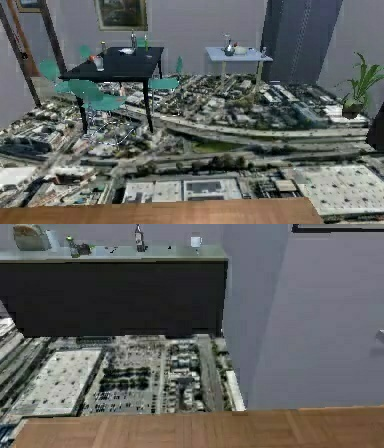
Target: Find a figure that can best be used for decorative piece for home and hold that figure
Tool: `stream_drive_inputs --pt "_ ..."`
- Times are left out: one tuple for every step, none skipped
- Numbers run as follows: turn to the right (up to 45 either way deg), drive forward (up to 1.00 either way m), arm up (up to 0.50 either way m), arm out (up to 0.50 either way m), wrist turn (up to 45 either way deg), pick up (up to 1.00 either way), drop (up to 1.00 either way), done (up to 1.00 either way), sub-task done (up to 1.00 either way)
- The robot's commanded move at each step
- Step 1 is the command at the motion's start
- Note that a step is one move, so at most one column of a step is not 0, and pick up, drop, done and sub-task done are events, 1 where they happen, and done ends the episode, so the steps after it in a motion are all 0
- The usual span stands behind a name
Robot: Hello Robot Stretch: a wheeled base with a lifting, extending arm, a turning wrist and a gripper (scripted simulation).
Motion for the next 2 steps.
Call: stream_drive_inputs --pt "45.0 0.00 0.00 0.00 0.0 0.00 0.00 0.00 0.00" --pt "45.0 0.00 0.00 0.00 0.0 0.00 0.00 0.00 0.00"
